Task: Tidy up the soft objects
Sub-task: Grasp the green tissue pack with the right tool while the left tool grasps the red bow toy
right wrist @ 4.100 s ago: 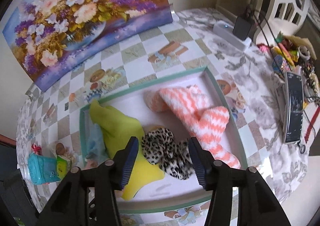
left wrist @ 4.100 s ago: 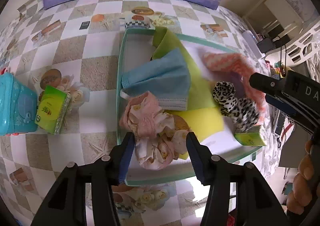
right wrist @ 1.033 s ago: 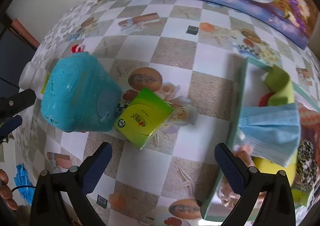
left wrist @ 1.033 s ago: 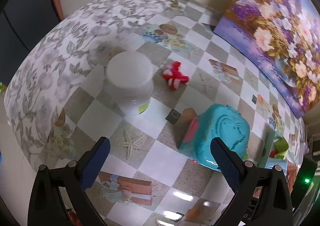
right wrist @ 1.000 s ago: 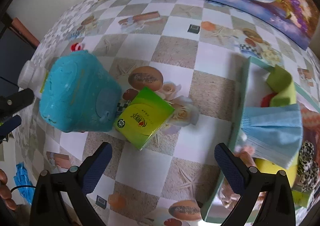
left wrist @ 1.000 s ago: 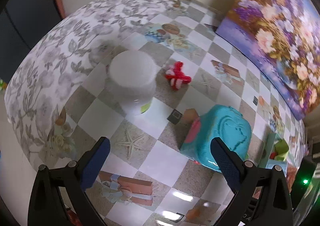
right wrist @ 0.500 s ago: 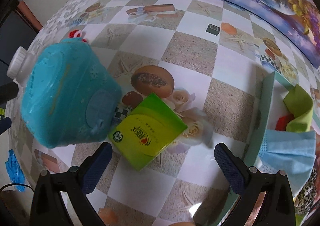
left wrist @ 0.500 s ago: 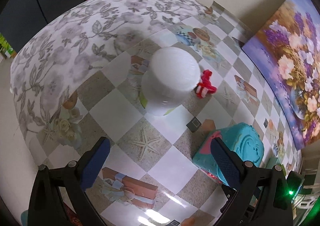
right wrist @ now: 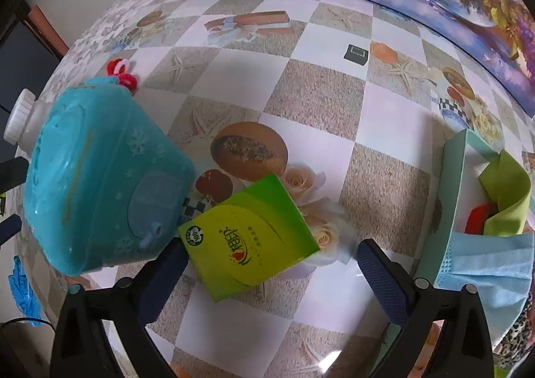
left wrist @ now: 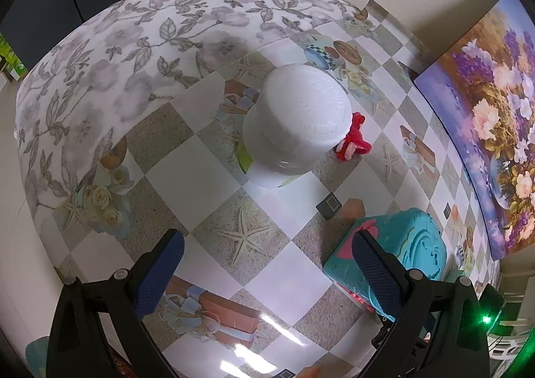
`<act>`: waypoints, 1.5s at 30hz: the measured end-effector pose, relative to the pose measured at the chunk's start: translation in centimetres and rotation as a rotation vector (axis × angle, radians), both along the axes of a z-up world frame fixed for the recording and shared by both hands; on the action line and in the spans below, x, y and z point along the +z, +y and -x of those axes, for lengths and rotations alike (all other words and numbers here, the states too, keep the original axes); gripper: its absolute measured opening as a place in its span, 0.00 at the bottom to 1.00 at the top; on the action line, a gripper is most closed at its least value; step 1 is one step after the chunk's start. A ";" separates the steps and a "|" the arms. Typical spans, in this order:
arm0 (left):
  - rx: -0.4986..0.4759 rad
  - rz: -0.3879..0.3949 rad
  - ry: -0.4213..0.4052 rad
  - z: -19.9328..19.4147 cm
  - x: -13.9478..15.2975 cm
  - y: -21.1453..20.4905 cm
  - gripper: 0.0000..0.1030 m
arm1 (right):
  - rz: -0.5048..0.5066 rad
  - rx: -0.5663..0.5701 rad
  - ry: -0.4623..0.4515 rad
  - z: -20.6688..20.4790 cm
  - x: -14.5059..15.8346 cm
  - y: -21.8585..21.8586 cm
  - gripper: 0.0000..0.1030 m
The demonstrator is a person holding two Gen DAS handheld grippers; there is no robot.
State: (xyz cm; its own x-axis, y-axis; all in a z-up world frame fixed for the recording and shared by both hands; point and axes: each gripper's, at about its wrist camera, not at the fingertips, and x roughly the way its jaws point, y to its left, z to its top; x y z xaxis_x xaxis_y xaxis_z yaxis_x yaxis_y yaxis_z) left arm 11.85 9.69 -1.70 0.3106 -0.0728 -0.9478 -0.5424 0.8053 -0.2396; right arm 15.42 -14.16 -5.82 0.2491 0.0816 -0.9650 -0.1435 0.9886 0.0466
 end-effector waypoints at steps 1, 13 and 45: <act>0.000 -0.002 0.000 0.0 0.0 0.0 0.97 | -0.004 0.003 -0.007 -0.1 0.1 0.1 0.91; 0.001 0.000 0.002 -0.1 -0.2 0.2 0.97 | 0.013 -0.025 -0.017 -0.2 0.6 -0.9 0.69; -0.391 -0.192 -0.071 -9.0 6.4 -5.4 0.97 | -0.034 -0.170 -0.152 -0.3 10.4 -5.3 0.69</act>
State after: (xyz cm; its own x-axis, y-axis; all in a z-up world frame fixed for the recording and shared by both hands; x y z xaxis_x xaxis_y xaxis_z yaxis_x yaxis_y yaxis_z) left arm 20.81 4.26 4.72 0.3593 -0.0225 -0.9330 -0.1756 0.9802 -0.0913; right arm 15.69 -19.45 4.59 0.4045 0.0575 -0.9127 0.0171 0.9974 0.0704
